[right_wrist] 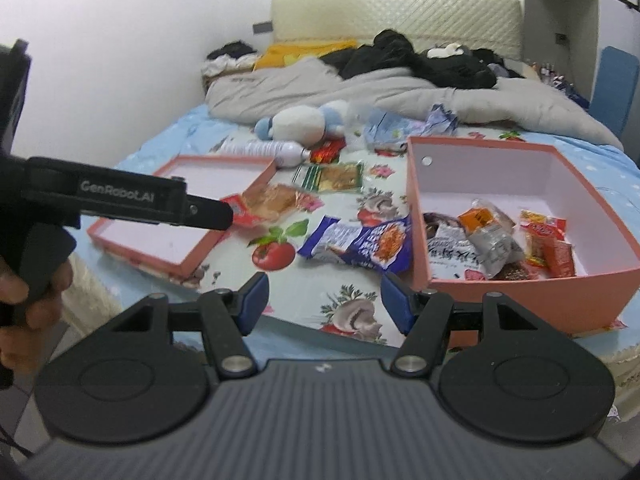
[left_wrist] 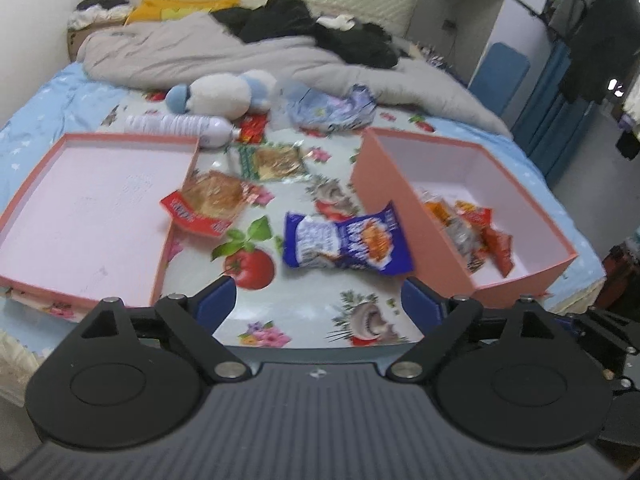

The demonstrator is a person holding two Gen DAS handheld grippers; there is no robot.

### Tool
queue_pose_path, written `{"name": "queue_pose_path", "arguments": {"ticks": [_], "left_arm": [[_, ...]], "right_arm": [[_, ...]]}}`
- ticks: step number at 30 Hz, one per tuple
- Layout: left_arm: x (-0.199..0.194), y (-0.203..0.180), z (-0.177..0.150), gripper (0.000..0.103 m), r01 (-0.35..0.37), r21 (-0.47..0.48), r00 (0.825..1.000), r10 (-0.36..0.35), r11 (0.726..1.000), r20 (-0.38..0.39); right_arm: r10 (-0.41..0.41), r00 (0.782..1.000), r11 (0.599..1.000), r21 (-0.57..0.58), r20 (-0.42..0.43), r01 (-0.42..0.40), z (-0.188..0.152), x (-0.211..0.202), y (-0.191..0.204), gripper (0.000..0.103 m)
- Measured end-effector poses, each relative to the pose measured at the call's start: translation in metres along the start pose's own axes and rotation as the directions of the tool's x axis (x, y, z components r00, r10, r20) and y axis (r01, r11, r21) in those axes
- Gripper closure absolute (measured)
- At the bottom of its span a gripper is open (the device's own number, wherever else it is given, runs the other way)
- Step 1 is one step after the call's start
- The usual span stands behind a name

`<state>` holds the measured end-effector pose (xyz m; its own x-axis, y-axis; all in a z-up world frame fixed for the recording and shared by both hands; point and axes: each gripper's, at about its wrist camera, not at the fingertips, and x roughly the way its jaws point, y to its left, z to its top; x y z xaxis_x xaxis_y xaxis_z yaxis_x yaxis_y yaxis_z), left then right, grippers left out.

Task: Organize snacks
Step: 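Move both tools back over the snacks on the sheet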

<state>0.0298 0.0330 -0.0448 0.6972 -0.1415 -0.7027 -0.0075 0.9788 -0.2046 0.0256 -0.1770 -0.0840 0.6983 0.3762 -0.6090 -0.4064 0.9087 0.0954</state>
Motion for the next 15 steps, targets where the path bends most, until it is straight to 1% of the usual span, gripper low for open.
{"name": "queue_pose_path", "arguments": {"ticks": [6, 9, 12, 15], "left_arm": [[0.042, 0.026, 0.004, 0.011, -0.02, -0.018, 0.996, 0.018, 1.0, -0.083], [0.063, 0.037, 0.008, 0.011, -0.038, -0.023, 0.996, 0.036, 0.999, -0.087], [0.086, 0.049, 0.014, 0.011, -0.057, -0.024, 0.993, 0.054, 0.998, -0.102], [0.108, 0.057, 0.025, 0.011, -0.064, 0.011, 0.993, 0.064, 0.998, -0.103]], "right_arm": [[-0.029, 0.998, 0.997, -0.073, -0.064, 0.024, 0.001, 0.031, 0.01, 0.039], [-0.05, 0.995, 0.991, -0.129, -0.084, 0.038, 0.002, 0.049, 0.015, 0.039], [-0.091, 0.991, 0.973, -0.22, -0.096, 0.068, 0.002, 0.071, 0.021, 0.04], [-0.148, 0.985, 0.942, -0.317, -0.087, 0.114, 0.002, 0.092, 0.028, 0.04]]}}
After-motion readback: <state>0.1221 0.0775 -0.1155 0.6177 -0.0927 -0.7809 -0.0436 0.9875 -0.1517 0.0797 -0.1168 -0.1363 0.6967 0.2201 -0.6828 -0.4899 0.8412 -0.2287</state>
